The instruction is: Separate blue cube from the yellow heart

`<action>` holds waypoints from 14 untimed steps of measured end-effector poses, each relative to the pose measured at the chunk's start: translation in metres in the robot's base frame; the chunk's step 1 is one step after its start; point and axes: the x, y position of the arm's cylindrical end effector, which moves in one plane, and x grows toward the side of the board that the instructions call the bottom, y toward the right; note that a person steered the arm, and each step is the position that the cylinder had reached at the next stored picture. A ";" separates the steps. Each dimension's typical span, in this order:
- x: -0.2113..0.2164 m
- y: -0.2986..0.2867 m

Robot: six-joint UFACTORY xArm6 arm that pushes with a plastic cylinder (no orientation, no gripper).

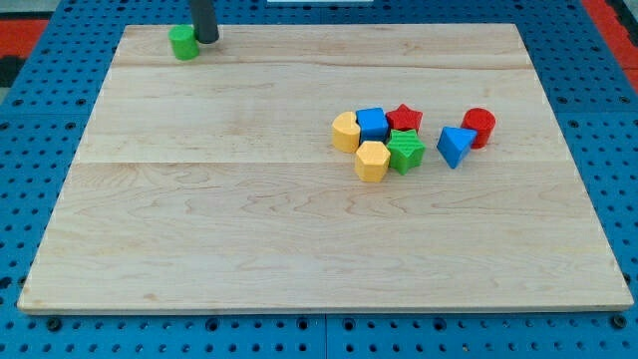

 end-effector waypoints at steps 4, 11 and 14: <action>0.024 0.183; 0.198 0.270; 0.147 0.206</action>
